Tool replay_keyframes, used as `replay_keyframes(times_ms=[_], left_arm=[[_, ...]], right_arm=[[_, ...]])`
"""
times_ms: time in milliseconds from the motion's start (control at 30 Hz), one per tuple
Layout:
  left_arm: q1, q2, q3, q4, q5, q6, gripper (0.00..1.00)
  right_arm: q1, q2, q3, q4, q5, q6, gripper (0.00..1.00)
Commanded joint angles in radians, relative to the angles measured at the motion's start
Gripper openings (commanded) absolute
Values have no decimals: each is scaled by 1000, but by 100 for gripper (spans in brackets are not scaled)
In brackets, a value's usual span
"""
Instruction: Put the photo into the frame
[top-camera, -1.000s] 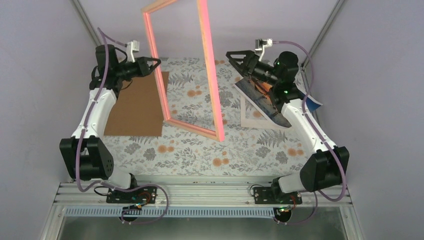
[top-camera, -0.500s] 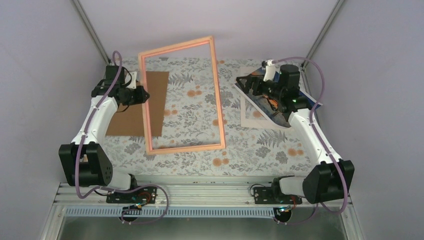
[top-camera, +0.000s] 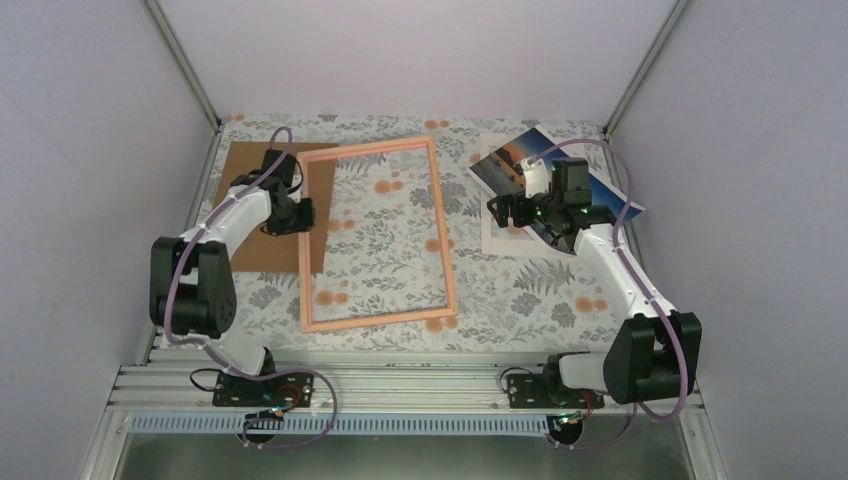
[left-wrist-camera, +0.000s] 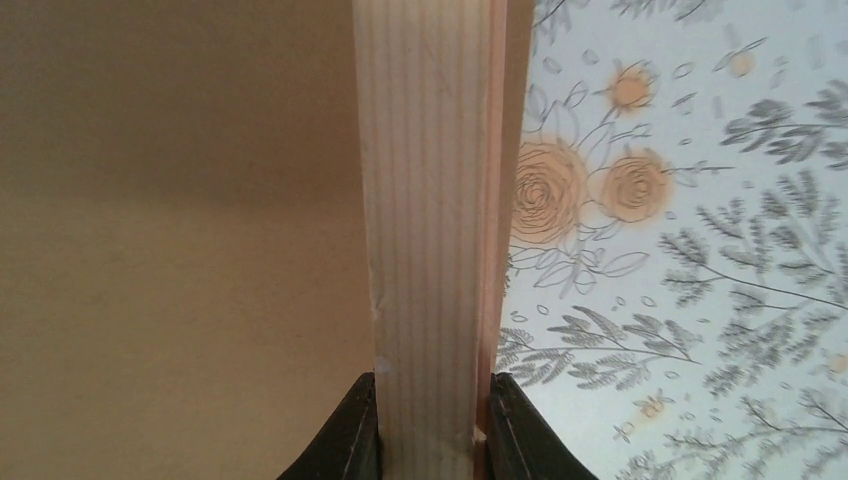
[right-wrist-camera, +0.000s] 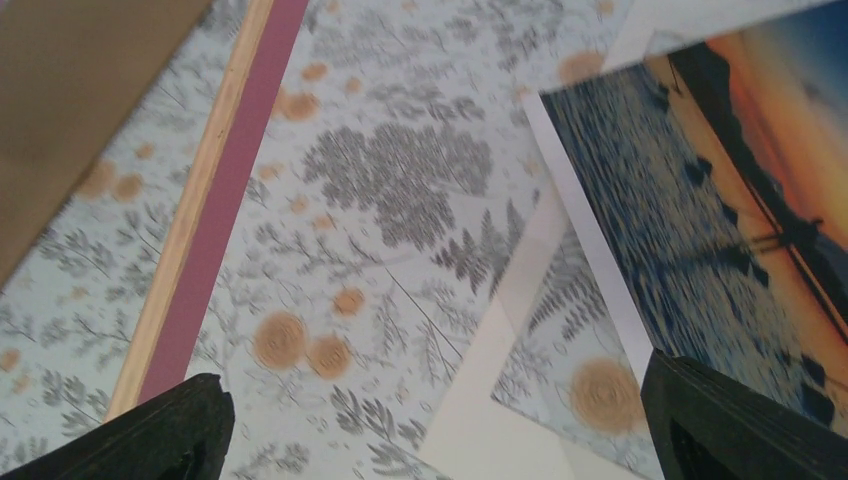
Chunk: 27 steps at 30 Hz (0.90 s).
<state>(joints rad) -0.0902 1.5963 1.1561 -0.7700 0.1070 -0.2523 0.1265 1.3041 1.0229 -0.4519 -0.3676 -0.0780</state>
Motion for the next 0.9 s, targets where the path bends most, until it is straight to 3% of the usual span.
replay_keyframes(times_ms=[0,400,633,867], left_arm=[[-26,79,29,45,-2,-60,2],[-78,282,156,2,-183,-29,3],[-78,278,166,-25,-185,13,34],[-80,179,226,53,-27,130,78]], right_arm=[[-30,13,-33,-40,34,-74,100],[-49,48,-43,-72,8,-107,100],[-56,117,-24,-97,-8,-148,100],[-128,201,55,-161,-164,-137,99]])
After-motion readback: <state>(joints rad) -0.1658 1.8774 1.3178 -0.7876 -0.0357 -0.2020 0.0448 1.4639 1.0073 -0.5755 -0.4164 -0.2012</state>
